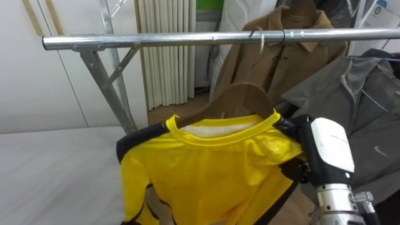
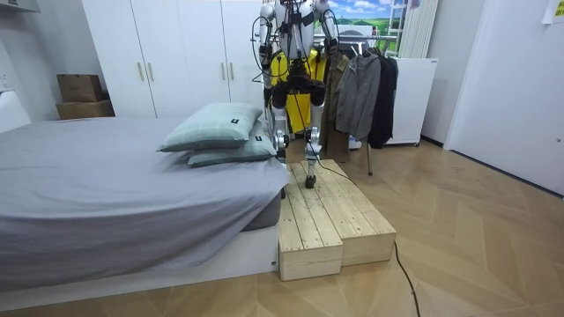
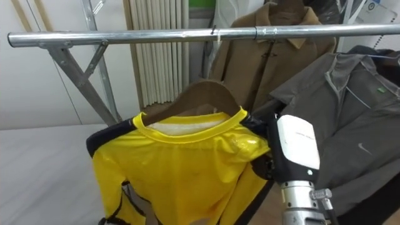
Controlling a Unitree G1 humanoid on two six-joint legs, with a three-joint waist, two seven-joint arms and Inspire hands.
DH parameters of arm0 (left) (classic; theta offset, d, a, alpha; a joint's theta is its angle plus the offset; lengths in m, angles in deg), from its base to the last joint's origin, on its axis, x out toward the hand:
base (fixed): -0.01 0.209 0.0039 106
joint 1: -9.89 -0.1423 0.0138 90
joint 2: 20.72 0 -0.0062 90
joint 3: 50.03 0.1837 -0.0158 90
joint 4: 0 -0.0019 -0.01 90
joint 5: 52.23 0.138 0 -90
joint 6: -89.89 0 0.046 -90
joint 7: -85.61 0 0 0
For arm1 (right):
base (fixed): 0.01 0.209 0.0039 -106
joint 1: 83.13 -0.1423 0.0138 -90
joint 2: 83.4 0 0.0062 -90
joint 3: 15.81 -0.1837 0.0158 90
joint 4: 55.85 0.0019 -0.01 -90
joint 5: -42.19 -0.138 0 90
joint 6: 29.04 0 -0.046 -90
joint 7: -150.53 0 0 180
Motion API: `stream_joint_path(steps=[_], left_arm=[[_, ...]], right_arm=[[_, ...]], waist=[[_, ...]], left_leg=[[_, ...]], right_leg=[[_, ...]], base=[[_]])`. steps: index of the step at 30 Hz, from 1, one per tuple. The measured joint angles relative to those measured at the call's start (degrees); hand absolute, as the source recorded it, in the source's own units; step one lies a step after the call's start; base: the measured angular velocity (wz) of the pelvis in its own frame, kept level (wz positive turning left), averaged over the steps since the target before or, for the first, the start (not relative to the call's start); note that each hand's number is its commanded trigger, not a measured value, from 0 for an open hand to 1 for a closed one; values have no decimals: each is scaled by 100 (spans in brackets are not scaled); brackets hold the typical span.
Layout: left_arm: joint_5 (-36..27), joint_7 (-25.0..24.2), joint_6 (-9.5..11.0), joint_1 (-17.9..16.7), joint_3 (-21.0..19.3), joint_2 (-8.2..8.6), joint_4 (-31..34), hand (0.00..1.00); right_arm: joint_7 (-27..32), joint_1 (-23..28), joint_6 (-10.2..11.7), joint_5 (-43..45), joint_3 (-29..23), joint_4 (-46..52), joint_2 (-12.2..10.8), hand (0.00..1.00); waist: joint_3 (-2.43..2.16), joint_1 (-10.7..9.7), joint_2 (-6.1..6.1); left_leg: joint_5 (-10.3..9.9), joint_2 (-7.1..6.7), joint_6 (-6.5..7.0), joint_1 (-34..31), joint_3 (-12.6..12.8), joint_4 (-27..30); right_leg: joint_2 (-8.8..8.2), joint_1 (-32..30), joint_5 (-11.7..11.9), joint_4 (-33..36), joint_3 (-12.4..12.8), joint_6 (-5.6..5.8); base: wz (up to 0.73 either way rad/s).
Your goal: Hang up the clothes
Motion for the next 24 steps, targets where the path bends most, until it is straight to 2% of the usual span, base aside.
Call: stream_joint_path(steps=[2,10,15,24], left_arm=[[-6,0,1,-3,0,8,0,0],[-1,1,3,-5,-2,-20,1,0],[11,10,6,-5,-7,-24,2,0],[475,23,6,-11,-87,21,6,0]], right_arm=[[-43,0,-2,-228,1,-1,-2,100],[-232,-71,-1,-667,3,-114,-61,100],[-329,-100,-1,-676,2,-187,-62,100],[-210,-414,-23,303,-232,-236,-60,100]], waist=[[2,70,-5],[27,103,-37],[84,114,-70],[76,170,-56]], left_leg=[[0,0,0,-15,-1,1],[2,5,1,-38,-160,1],[1,5,1,-42,-152,2],[3,14,-1,-129,-152,33]], right_leg=[[-1,-16,1,0,-1,-1],[-19,28,-13,-17,-90,17],[-22,36,-17,-23,-98,24],[-26,-34,-17,-18,-136,23]], base=[[0],[7],[1],[0]])
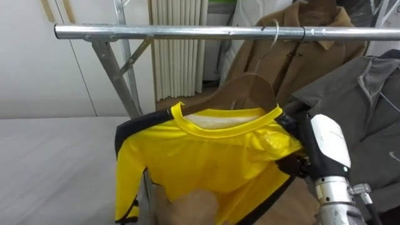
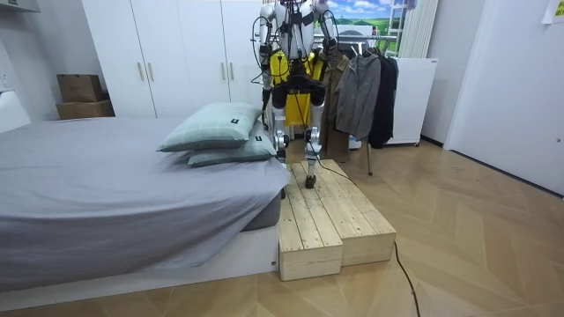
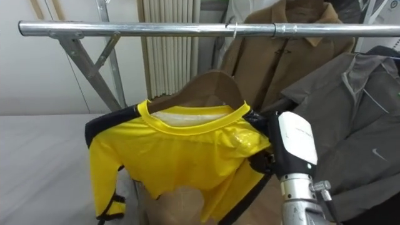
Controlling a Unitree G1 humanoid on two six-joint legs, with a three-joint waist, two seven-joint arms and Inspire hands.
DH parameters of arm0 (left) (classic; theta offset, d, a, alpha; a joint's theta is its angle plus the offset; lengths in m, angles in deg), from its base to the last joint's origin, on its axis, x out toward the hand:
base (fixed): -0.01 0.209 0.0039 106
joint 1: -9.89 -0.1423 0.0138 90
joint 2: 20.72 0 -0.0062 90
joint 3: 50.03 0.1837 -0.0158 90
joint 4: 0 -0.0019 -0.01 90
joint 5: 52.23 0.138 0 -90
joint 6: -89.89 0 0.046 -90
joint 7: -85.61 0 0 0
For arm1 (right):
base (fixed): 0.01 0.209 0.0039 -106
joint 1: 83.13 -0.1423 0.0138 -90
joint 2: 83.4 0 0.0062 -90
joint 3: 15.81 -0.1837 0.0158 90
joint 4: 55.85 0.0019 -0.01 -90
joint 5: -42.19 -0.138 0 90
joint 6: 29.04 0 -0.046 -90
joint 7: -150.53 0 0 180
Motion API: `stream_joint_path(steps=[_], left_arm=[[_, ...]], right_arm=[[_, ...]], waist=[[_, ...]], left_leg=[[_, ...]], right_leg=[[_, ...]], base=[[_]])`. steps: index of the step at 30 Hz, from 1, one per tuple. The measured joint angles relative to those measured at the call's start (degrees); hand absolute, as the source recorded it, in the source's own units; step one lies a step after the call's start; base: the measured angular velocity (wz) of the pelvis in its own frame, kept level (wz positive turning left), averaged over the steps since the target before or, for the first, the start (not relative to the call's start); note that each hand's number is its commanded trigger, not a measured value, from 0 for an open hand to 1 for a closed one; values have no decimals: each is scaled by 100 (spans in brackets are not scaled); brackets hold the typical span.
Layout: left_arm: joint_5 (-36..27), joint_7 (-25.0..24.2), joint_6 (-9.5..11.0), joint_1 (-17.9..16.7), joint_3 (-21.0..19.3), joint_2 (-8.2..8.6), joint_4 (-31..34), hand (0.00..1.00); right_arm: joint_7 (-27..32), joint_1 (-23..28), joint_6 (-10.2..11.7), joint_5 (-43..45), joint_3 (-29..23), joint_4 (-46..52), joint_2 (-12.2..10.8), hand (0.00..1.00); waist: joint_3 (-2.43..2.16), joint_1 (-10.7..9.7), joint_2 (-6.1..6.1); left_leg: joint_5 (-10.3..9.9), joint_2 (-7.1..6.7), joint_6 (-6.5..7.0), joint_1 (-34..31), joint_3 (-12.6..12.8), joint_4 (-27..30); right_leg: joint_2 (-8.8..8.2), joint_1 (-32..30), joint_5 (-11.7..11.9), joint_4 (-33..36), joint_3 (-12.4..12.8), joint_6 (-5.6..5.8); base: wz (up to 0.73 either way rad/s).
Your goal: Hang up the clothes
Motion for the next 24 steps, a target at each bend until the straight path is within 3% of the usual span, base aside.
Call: stream_joint_path(steps=[9,24], left_arm=[[196,-4,-2,1,-164,50,20,0],[190,-132,-1,2,-250,77,-10,0]], right_arm=[[55,-323,-60,176,-75,0,25,100],[44,-413,-76,-301,-267,-42,54,100]], waist=[[-67,69,-72],[-47,150,-167]], left_leg=[[4,14,-6,22,-66,5],[71,-21,-9,90,-93,-13]], right_leg=[[-4,42,1,11,-57,-2],[-47,122,8,11,-102,-13]], base=[[3],[1]])
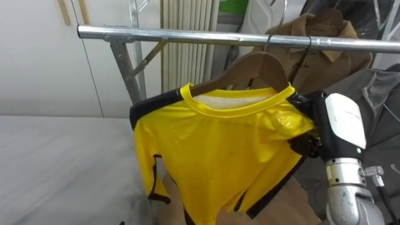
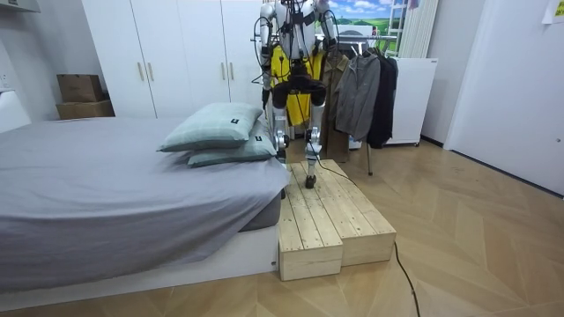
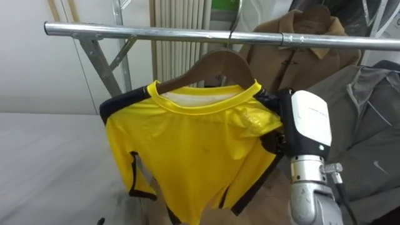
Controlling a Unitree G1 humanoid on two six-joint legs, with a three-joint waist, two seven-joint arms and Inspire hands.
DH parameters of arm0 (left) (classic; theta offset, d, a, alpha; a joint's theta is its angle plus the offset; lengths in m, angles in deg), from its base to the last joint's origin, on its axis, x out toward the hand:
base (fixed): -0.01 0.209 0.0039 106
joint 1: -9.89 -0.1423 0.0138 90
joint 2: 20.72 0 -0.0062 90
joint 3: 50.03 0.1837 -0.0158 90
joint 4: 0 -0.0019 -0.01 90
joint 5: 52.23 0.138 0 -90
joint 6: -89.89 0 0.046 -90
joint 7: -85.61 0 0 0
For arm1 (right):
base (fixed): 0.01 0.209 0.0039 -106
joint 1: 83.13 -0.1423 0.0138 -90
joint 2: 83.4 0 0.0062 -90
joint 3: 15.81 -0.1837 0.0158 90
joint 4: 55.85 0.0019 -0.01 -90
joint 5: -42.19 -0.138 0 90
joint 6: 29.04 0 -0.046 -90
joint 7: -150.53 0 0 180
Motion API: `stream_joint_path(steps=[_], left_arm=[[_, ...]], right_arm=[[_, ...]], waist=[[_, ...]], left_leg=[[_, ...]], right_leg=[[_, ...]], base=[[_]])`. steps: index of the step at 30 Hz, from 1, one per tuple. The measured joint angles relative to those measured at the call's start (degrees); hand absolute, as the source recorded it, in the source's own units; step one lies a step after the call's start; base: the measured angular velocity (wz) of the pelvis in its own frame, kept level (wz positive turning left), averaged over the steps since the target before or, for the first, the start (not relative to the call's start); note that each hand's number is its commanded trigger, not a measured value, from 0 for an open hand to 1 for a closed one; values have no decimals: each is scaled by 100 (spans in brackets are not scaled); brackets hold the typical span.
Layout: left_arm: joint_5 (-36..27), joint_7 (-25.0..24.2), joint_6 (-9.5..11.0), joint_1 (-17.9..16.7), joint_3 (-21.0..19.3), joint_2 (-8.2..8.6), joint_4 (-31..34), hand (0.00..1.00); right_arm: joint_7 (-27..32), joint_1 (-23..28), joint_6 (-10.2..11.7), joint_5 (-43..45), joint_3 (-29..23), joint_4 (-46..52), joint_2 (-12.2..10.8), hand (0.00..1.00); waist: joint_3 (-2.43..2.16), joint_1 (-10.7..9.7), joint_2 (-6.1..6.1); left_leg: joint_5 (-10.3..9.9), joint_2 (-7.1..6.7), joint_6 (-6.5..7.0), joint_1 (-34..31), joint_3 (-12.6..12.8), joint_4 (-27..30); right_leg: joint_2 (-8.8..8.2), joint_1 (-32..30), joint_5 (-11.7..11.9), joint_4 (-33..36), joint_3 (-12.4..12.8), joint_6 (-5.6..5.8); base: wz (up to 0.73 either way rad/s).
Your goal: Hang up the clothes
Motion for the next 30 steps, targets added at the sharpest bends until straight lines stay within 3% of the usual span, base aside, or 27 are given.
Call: stream_joint_path(steps=[6,12,24,30], left_arm=[[9,-66,-16,0,-5,-17,2,0],[65,-111,-80,2,-18,-12,4,0],[65,-143,-143,-9,-10,9,-9,0],[64,-177,-144,-5,-12,-34,-80,0]], right_arm=[[-138,-107,-26,-644,5,-2,-2,100],[-420,-534,-33,-1423,4,-398,11,100],[-1103,-1081,-446,-2011,8,-1147,78,100],[-1208,-1349,-226,-2204,9,-1861,208,100]], waist=[[3,77,-36],[12,76,-61],[9,226,-87],[19,227,-165]], left_leg=[[0,1,0,-10,-32,-2],[0,2,0,-28,-63,-5],[2,11,4,-149,-219,-5],[2,14,4,-151,-321,-4]], right_leg=[[-1,1,1,-6,-12,-1],[-22,10,1,-13,-59,-1],[-36,-9,0,-97,-208,0],[-48,21,1,-88,-273,1]], base=[[0],[4],[7],[5]])
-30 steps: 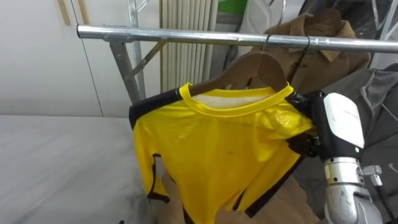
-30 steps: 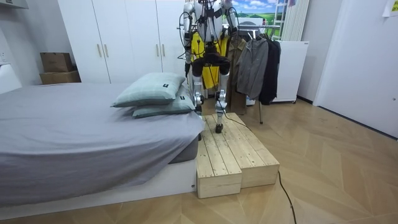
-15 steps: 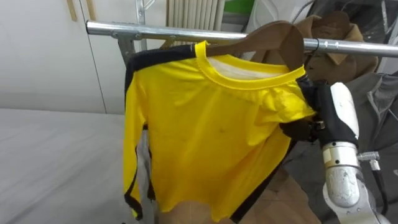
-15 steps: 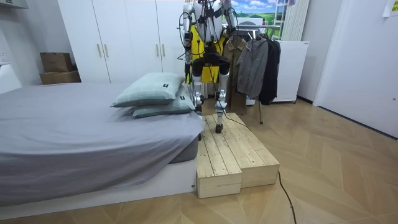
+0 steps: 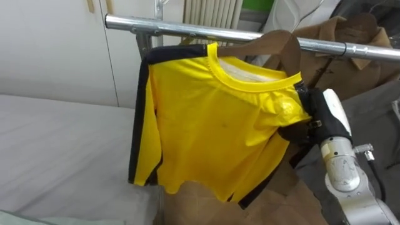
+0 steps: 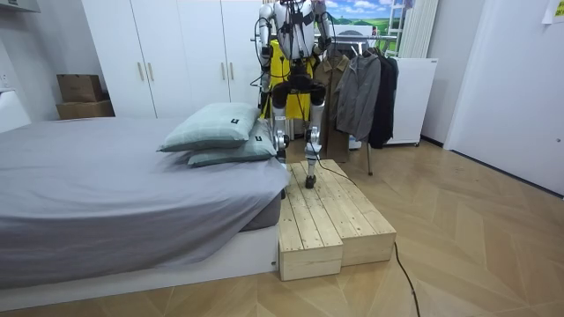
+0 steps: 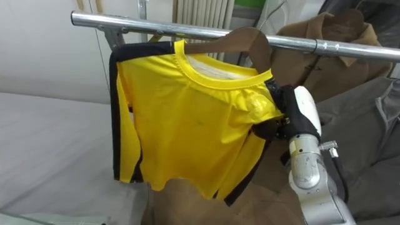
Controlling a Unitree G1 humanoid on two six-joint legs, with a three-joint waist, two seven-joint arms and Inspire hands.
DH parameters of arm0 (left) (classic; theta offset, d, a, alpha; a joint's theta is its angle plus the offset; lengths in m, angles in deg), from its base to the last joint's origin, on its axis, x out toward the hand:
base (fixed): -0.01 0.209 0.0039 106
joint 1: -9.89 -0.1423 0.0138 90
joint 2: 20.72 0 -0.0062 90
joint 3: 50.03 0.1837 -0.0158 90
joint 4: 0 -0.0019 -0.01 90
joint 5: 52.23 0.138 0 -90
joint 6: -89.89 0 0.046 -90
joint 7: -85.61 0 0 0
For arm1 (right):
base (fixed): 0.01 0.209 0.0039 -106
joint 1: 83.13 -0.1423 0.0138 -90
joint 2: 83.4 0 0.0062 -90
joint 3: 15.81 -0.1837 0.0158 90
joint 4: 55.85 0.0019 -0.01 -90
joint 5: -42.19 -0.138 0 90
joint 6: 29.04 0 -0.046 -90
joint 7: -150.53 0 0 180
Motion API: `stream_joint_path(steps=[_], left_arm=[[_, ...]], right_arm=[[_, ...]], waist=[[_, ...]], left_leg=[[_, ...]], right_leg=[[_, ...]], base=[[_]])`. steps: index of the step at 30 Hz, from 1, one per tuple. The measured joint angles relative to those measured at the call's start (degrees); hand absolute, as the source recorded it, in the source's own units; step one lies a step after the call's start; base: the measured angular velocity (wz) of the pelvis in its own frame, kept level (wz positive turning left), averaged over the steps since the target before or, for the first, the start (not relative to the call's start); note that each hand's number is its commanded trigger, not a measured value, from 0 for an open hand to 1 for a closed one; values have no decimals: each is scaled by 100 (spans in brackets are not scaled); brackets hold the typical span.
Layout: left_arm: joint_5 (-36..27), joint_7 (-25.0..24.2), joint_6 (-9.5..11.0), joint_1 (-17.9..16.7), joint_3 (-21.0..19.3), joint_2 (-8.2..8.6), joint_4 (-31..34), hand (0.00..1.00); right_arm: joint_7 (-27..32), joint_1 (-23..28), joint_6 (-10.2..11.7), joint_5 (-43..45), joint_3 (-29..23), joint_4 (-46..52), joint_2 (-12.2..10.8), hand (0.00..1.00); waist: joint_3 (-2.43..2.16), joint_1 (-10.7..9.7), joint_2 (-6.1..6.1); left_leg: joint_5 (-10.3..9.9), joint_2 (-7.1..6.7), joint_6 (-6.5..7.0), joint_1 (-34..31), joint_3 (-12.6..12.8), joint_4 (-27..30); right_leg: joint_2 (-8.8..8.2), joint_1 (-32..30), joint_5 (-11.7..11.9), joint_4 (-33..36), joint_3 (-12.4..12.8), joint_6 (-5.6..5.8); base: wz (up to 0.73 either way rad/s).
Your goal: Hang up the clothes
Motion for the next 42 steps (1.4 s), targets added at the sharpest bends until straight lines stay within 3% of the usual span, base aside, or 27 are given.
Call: stream_joint_path(steps=[10,15,27,31,33,42], left_arm=[[-1,-85,-84,-12,-11,44,-27,0],[-3,-78,-107,-17,4,14,-27,0],[-6,-49,-106,-8,12,-32,-59,0],[-25,-49,-104,-1,12,-61,-58,0],[-72,-49,-104,0,18,-92,-58,0],[-64,-48,-104,16,107,-156,-107,0]], right_arm=[[-297,-370,-24,-59,0,-639,166,100],[-382,-377,-31,-517,0,-876,237,100],[-355,-376,259,-745,24,-1661,215,100],[-378,-336,215,-731,85,-2037,215,100],[-361,-322,88,-726,119,-2262,216,100],[-320,-333,86,-720,106,-2509,238,100]], waist=[[13,22,-57],[18,58,-101],[51,68,-104],[61,71,-86],[59,56,-81],[35,-9,-97]], left_leg=[[56,-78,36,10,12,10],[66,-108,49,6,-13,12],[66,-105,50,124,-116,17],[67,-98,46,119,-113,-26],[69,-93,41,104,-112,-20],[72,-90,38,122,-126,-3]], right_leg=[[-70,19,19,2,8,-30],[-111,30,26,2,-32,-39],[-123,206,24,-20,-121,-34],[-113,198,26,-14,-118,-38],[-103,172,27,-11,-111,-39],[-98,188,21,-17,-114,-28]], base=[[0],[2],[4],[0],[0],[0]])
